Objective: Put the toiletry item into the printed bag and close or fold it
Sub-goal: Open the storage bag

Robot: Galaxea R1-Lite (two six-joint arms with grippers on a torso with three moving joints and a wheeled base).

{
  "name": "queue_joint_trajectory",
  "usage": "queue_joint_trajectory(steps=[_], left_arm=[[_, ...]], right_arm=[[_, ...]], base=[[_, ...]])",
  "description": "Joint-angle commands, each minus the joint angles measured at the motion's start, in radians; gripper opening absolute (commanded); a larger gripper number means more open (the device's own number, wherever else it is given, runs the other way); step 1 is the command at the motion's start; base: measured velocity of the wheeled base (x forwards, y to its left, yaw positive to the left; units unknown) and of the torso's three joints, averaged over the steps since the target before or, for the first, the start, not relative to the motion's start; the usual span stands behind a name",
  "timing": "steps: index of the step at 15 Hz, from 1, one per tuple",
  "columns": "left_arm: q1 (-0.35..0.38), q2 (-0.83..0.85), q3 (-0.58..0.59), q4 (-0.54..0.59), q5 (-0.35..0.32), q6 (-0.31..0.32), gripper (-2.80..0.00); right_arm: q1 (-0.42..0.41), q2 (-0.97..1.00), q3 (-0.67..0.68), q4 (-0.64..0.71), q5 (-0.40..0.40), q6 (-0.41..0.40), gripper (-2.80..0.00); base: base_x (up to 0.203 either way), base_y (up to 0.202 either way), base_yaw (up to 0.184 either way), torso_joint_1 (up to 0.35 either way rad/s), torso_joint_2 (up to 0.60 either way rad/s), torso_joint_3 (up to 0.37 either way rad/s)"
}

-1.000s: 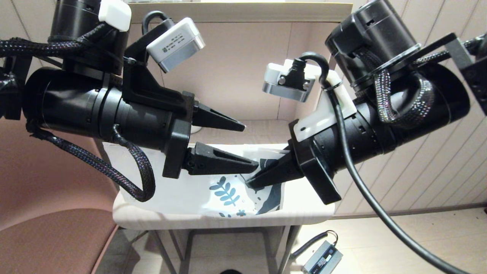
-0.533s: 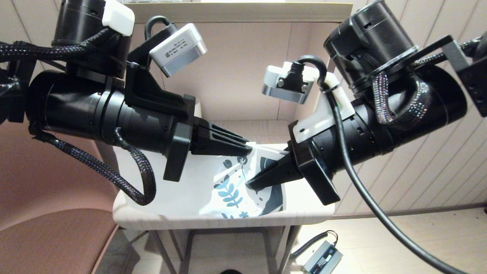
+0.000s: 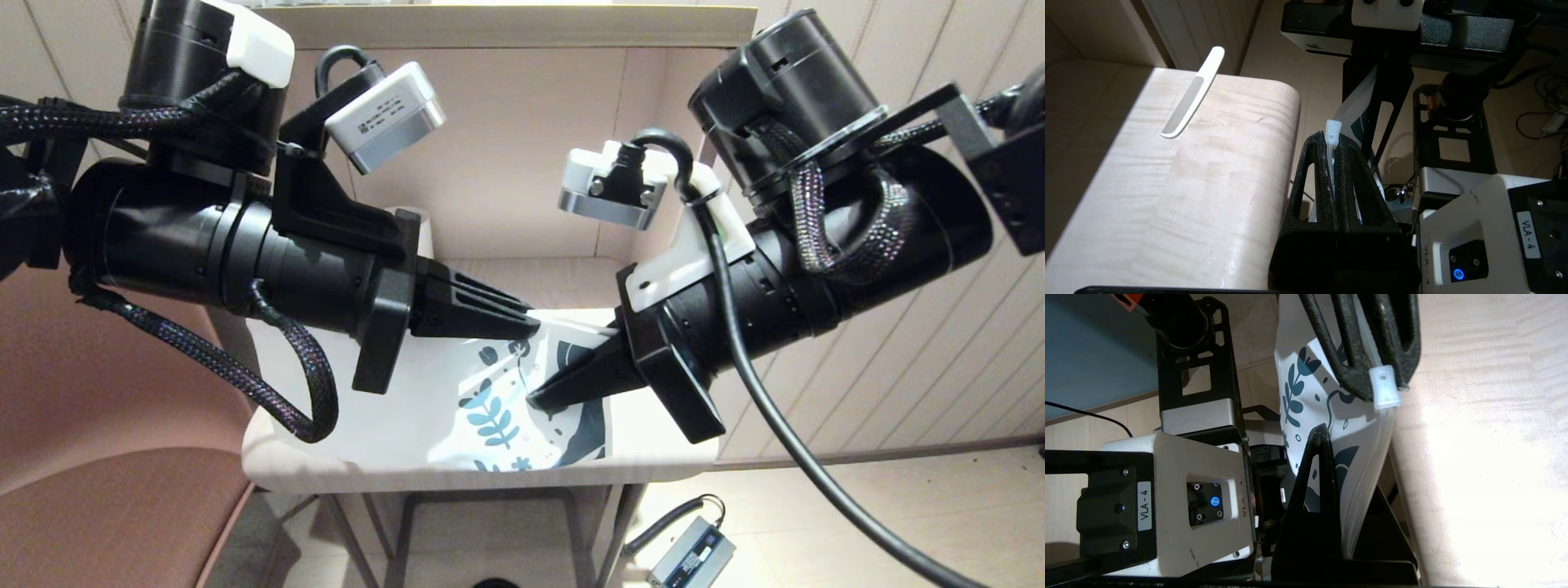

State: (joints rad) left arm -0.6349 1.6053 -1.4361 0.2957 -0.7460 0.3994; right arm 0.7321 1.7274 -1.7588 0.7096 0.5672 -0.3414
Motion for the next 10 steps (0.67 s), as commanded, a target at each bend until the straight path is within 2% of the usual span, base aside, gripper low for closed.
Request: queue_joint_trajectory(steps=[1, 10], left_arm=[[0.001, -0.007, 0.006, 0.002, -0.004, 0.002, -2.8], [0.026, -0.024, 0.03, 0.003, -0.004, 0.002, -2.8]], right_arm=[[-0.012, -0.01, 0.006, 0.004, 0.003, -0.002, -2.8], [-0.037, -0.084, 0.064, 0.004, 0.005, -0.006, -2.8]], base=[[0.0, 0.0, 0.0, 0.0, 0.0, 0.0], [0.0, 0.0, 0.0, 0.0, 0.0, 0.0]])
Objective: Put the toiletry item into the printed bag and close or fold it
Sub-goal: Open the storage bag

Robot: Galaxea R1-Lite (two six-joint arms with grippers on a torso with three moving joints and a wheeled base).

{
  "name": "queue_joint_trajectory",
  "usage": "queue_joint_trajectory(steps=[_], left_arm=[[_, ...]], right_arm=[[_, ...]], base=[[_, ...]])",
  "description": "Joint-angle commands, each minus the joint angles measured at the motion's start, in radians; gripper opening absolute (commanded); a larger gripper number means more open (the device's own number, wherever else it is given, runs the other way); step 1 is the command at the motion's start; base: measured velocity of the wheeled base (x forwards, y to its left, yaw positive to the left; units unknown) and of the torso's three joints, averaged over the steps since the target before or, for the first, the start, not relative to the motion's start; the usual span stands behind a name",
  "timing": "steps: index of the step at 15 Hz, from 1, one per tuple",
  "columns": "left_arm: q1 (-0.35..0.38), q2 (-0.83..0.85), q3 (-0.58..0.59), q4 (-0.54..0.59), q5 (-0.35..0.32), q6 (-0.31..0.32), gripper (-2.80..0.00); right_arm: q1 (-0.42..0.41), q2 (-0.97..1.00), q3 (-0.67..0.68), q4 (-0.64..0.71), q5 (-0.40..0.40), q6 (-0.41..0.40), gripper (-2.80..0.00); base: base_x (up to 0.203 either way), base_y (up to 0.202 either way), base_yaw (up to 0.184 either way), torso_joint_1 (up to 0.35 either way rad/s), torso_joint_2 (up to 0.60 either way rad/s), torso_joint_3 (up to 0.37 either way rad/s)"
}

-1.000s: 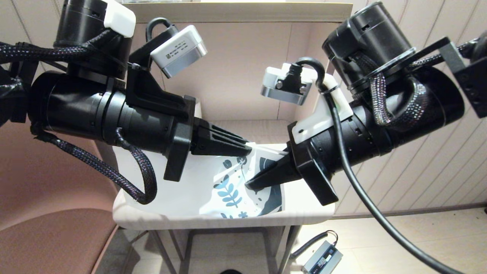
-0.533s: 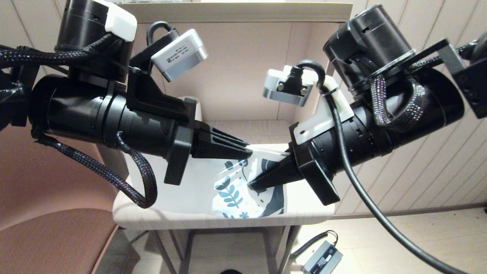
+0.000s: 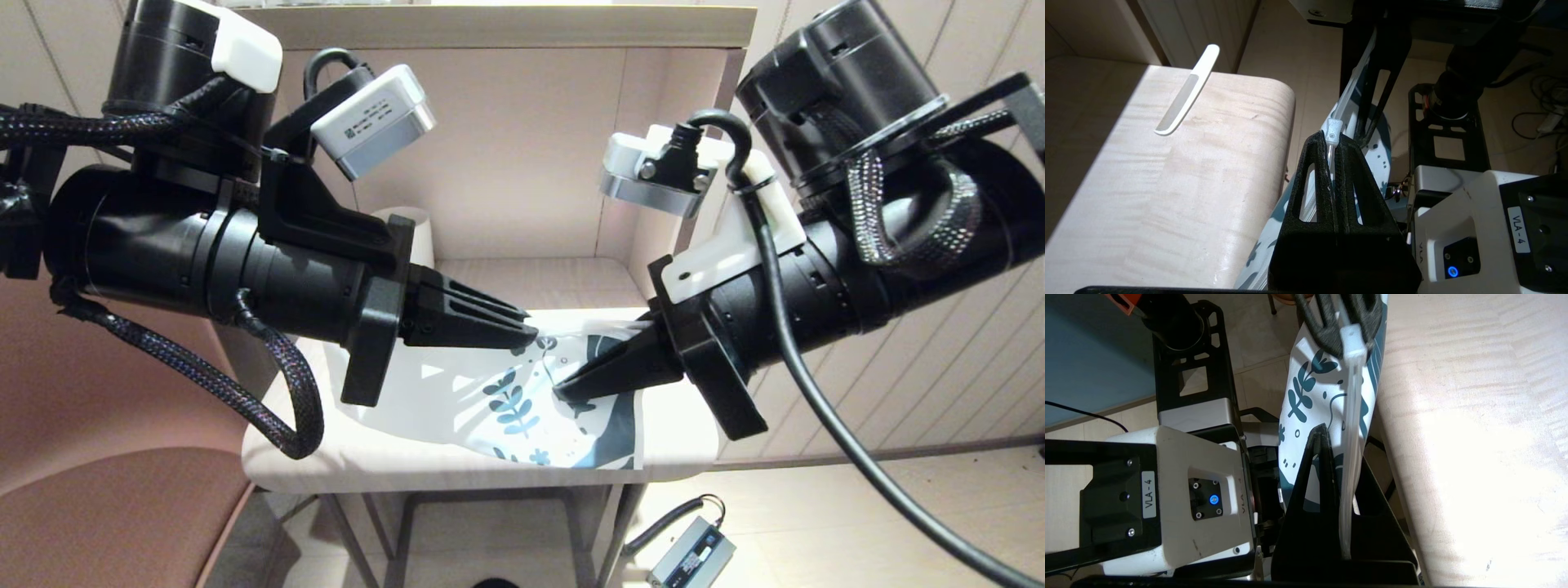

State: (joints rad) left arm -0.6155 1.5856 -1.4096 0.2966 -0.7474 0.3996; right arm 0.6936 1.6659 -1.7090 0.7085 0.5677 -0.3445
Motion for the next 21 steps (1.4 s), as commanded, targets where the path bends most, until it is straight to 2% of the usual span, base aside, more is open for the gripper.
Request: queue_joint_trajectory(steps=[1, 10, 14, 21], left_arm=[[0.015, -0.003, 0.004, 0.004, -0.003, 0.002, -2.8], [0.069, 0.006, 0.004, 0.0, -0.012, 0.001, -2.8], [0.099, 0.013, 0.011, 0.001, -0.053, -0.001, -2.8], [0.122, 0.011, 0.034, -0.002, -0.056, 0.001, -2.8]], right_arm=[[0.001, -0.031, 0.024, 0.005, 0.004, -0.005, -2.8], [0.022, -0.121, 0.126, 0.004, 0.005, -0.013, -2.8], [0.026, -0.174, 0.16, 0.004, 0.005, -0.014, -2.8], [0.024, -0.231, 0.201, 0.005, 0.005, -0.014, -2.8]], base=[[0.0, 0.0, 0.0, 0.0, 0.0, 0.0], [0.0, 0.0, 0.0, 0.0, 0.0, 0.0], [0.0, 0.0, 0.0, 0.0, 0.0, 0.0], [0.0, 0.0, 0.0, 0.0, 0.0, 0.0]])
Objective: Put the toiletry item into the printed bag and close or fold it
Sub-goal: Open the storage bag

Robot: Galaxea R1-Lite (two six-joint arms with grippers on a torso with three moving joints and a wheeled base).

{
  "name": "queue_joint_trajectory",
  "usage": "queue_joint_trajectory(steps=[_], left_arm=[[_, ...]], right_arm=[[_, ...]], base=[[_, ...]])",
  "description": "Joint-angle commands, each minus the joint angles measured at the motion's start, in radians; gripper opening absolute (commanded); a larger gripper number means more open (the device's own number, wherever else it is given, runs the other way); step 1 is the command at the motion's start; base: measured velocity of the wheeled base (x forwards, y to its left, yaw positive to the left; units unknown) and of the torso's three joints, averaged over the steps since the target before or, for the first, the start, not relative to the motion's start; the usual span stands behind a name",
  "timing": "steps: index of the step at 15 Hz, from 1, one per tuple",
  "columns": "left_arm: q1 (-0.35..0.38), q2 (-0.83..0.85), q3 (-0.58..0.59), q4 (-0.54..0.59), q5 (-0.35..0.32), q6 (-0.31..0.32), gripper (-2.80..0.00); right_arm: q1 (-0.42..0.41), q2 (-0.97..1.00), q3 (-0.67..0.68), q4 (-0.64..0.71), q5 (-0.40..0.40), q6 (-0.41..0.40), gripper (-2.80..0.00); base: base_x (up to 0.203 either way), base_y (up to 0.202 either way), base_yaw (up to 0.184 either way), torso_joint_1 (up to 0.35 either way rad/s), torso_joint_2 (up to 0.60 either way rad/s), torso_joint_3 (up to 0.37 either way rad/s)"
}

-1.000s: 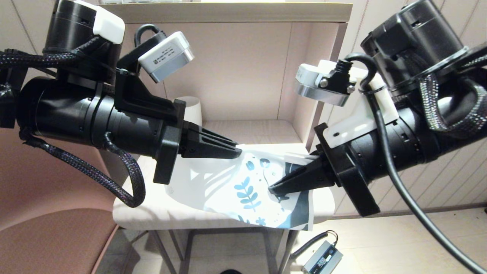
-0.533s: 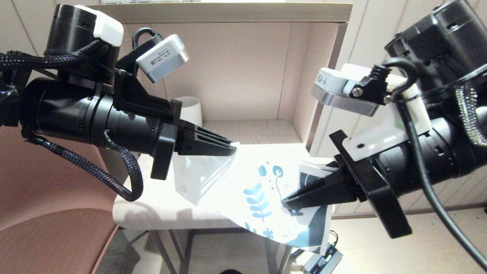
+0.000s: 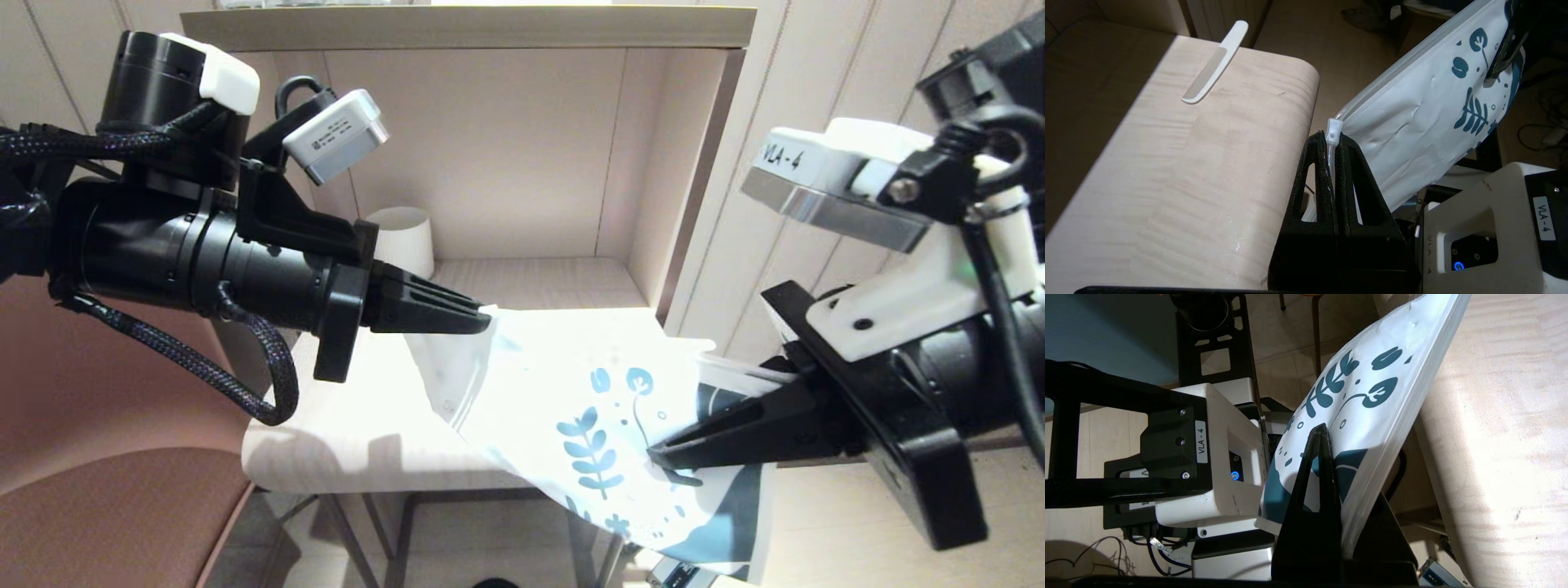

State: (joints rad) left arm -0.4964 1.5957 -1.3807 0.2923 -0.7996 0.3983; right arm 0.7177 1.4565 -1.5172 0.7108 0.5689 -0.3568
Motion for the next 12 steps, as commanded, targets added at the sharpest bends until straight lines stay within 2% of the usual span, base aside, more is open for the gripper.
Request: queue_joint_trajectory(steps=[1, 12], left_arm=[[0.005, 0.0, 0.005, 0.001, -0.004, 0.001, -2.8], [0.034, 0.007, 0.018, 0.001, -0.039, 0.001, -2.8]], right_arm=[[0.0, -0.03, 0.016, 0.003, 0.003, -0.002, -2.8], [-0.017, -0.128, 0.074, 0.004, 0.003, -0.007, -2.8]], base=[[0.0, 0.0, 0.0, 0.0, 0.0, 0.0], [0.0, 0.0, 0.0, 0.0, 0.0, 0.0]])
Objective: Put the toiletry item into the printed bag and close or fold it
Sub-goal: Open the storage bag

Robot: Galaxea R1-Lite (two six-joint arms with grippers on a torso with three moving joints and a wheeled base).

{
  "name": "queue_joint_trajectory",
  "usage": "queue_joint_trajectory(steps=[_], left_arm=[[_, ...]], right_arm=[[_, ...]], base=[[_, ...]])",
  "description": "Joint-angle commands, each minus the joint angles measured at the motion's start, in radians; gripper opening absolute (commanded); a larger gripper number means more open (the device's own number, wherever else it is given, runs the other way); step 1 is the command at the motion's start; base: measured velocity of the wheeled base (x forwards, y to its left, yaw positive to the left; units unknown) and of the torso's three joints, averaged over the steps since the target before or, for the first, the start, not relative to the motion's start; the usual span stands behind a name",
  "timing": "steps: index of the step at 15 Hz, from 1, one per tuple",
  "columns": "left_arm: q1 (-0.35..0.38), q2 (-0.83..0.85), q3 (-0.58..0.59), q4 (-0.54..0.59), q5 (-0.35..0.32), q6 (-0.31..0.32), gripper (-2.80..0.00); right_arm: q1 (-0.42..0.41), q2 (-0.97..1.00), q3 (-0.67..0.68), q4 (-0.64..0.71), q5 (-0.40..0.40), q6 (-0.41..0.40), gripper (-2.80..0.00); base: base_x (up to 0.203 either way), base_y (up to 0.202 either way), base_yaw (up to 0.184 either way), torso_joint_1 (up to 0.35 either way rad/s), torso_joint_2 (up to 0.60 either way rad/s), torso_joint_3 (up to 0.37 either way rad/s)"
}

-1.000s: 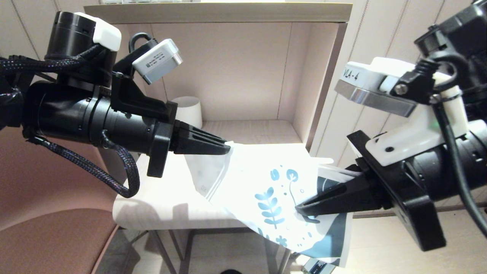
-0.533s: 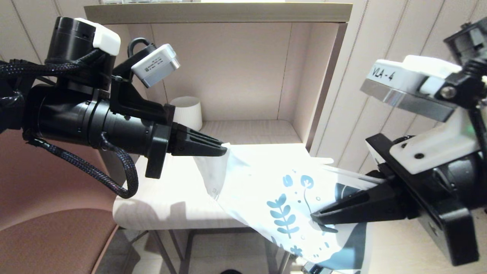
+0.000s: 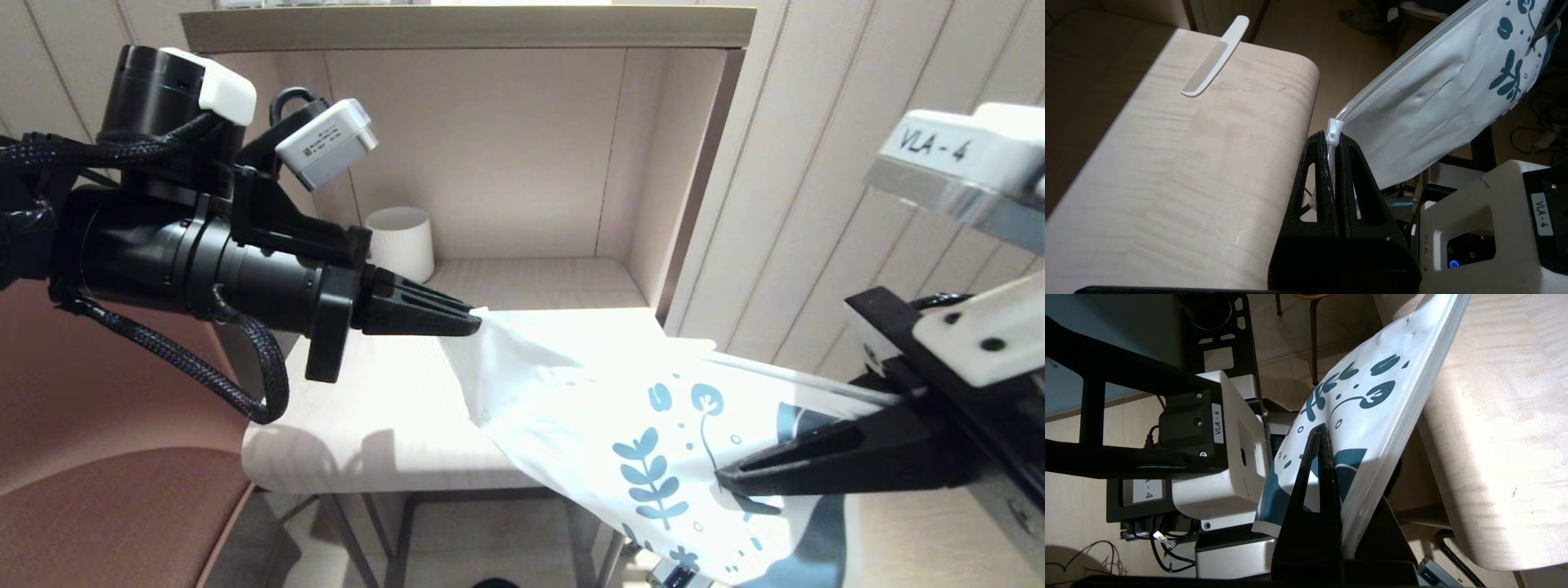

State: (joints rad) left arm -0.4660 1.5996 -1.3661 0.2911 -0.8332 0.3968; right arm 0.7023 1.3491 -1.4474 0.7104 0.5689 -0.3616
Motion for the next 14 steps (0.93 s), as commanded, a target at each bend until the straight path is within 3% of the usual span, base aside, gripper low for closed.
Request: queue_joint_trajectory(steps=[1, 14], left_arm=[[0.009, 0.003, 0.009, 0.0, -0.006, 0.002, -2.8], [0.03, 0.013, 0.015, 0.0, -0.006, 0.002, -2.8]], right_arm=[[-0.001, -0.027, 0.007, 0.004, 0.003, -0.002, -2.8], [-0.001, -0.028, 0.018, 0.003, 0.003, -0.002, -2.8]], base=[[0.0, 0.0, 0.0, 0.0, 0.0, 0.0], [0.0, 0.0, 0.0, 0.0, 0.0, 0.0]])
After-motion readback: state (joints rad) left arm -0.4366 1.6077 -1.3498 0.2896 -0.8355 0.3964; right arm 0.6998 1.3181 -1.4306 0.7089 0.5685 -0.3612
